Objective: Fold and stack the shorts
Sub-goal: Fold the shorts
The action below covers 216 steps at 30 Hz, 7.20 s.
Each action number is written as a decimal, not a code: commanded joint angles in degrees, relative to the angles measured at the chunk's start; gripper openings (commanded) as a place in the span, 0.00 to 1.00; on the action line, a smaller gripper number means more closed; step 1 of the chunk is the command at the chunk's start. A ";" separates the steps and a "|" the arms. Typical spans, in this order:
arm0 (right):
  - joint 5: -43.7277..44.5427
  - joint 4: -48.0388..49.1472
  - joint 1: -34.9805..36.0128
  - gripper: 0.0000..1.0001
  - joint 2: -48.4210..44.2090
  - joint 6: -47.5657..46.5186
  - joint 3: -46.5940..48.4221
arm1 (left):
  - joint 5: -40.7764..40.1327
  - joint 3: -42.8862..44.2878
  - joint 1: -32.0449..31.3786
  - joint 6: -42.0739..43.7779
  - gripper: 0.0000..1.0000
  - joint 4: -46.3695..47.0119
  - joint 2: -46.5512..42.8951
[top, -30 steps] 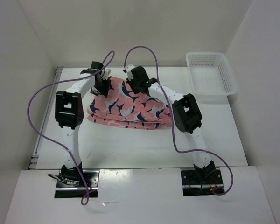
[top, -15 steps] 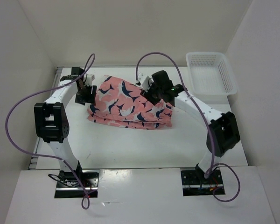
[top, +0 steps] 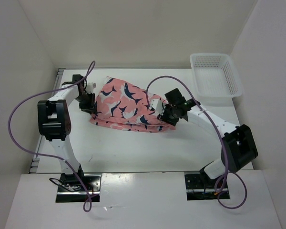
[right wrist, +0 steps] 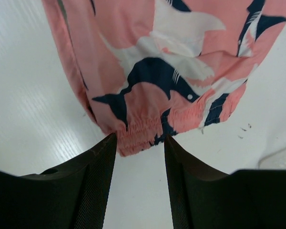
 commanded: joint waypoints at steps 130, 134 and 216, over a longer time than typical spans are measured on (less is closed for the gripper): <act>-7.38 4.73 -15.83 0.00 7.93 48.92 4.38 | -2.26 -5.54 -4.88 0.10 0.65 0.61 -4.62; -6.24 3.49 -15.83 0.00 5.92 47.68 5.43 | -1.28 -5.54 -4.36 0.10 0.68 0.61 0.11; -7.02 22.39 17.04 0.21 18.06 39.50 20.29 | 14.26 26.10 -18.68 0.10 0.58 -6.07 0.92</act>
